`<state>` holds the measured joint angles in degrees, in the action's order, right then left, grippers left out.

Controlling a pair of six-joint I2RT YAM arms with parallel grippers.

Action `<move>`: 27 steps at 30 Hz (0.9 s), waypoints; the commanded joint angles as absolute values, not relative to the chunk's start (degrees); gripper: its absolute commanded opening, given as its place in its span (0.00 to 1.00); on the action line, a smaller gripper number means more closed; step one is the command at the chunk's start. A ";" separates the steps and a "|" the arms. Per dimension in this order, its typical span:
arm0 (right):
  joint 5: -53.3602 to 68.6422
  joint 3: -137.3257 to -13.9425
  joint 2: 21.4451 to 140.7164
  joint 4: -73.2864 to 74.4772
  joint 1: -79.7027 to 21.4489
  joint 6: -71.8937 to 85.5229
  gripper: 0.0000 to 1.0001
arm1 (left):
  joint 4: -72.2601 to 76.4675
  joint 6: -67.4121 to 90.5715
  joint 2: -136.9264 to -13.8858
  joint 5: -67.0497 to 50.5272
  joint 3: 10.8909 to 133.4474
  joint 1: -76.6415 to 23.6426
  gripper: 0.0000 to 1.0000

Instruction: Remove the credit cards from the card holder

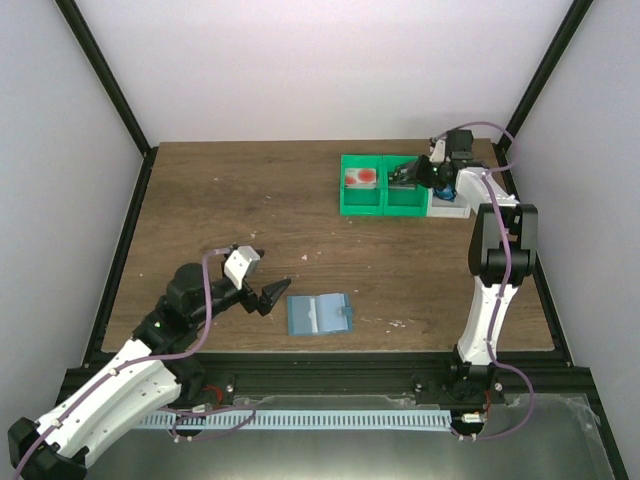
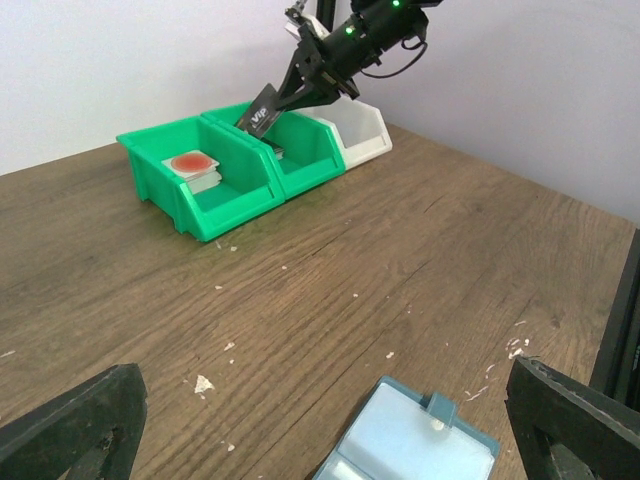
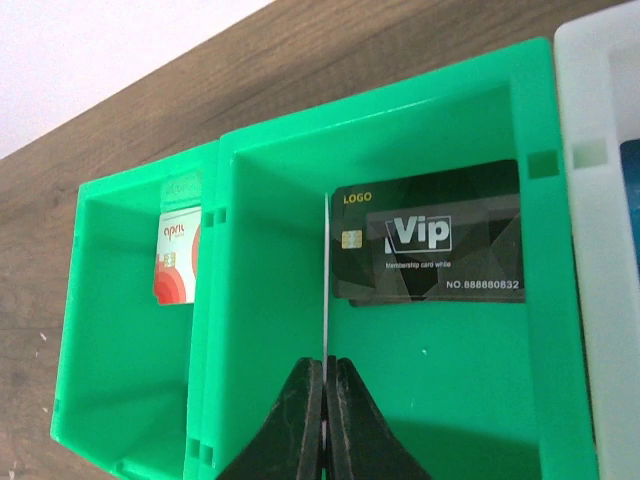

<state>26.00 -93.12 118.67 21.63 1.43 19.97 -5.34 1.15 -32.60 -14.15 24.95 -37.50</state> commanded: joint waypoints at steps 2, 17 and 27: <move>28.09 -100.45 123.08 24.99 1.93 18.58 0.01 | -5.24 0.08 -32.25 -13.78 24.30 -37.75 1.00; 26.01 -108.22 129.84 28.95 1.93 17.64 0.07 | -5.43 -0.09 -32.92 -13.72 24.27 -37.75 1.00; 21.55 -110.26 128.38 30.29 1.93 19.29 0.22 | -5.53 -0.04 -32.89 -13.81 24.20 -37.77 1.00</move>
<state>24.03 -106.69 129.12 29.08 1.43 18.98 -5.50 0.99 -33.06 -13.98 24.62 -37.54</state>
